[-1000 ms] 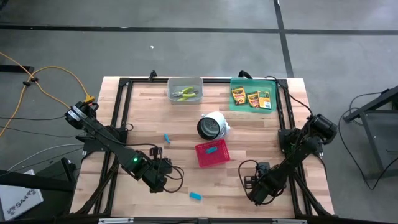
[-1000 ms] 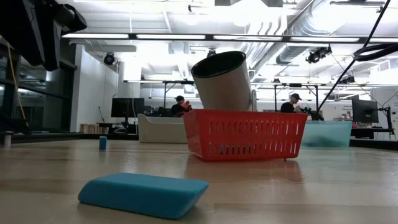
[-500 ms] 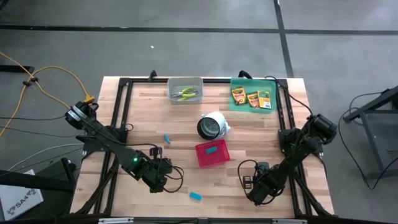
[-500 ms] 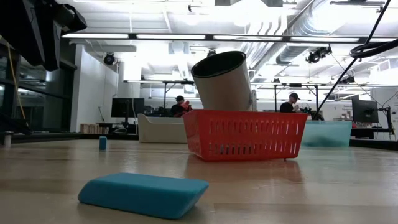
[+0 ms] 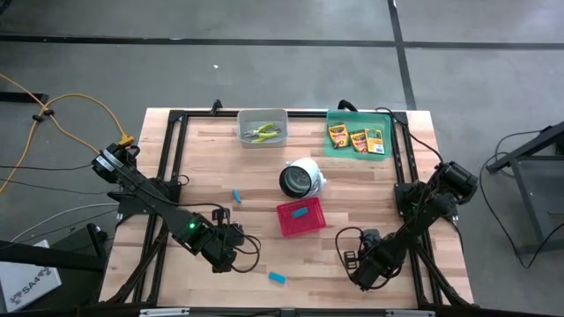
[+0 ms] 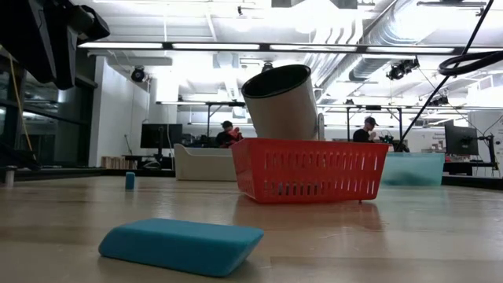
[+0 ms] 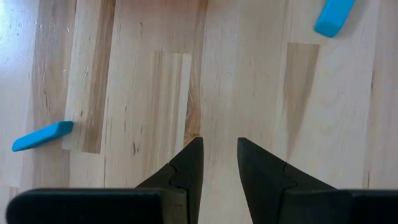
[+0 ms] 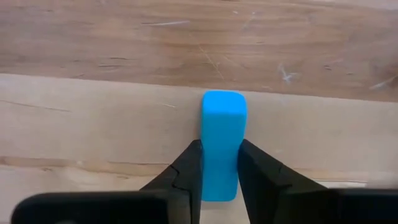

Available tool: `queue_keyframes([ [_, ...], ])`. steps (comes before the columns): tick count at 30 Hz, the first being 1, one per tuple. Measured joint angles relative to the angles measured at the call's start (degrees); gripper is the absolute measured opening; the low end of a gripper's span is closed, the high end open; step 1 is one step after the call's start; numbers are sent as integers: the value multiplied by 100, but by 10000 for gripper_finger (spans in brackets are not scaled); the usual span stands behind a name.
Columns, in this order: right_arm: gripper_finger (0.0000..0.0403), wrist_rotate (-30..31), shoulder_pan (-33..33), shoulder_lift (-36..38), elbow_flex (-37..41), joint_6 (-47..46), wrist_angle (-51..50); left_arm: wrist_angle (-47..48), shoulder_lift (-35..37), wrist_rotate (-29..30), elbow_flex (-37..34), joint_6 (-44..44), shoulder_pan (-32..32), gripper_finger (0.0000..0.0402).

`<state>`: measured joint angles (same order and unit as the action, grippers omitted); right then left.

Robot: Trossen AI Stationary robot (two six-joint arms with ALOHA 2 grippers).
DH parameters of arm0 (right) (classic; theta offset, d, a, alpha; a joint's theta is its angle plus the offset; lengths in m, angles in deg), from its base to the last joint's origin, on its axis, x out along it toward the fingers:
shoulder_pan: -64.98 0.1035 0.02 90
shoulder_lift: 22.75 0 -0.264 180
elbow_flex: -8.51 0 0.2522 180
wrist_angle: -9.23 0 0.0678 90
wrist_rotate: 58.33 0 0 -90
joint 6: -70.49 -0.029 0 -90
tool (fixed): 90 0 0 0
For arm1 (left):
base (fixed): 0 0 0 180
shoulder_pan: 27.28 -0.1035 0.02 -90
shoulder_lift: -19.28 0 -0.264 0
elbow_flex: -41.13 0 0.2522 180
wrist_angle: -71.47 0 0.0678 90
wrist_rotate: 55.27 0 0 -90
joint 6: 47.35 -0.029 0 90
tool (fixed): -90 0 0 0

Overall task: Pick & Place School Supplies
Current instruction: Put the blue eraser into the red bin

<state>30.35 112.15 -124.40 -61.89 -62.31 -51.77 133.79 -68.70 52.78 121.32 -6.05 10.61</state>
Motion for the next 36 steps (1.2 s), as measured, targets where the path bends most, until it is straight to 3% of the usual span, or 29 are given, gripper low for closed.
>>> queue_keyframes([
  [10, 70, 1084, -26, 285, 28, 668, -83, 0, 0, -9, 0, 13, 0, 92],
  [18, 69, 1742, -205, 337, 21, 1482, 491, -13, 0, -9, 0, 31, 2, 92],
  [26, 69, 2331, -630, 339, -56, 2932, 1615, -66, 0, -7, 0, 30, 1, 92],
  [36, 69, 2909, -1303, 350, -788, 5142, 2142, -109, 0, -4, -2, 28, 0, 92],
])
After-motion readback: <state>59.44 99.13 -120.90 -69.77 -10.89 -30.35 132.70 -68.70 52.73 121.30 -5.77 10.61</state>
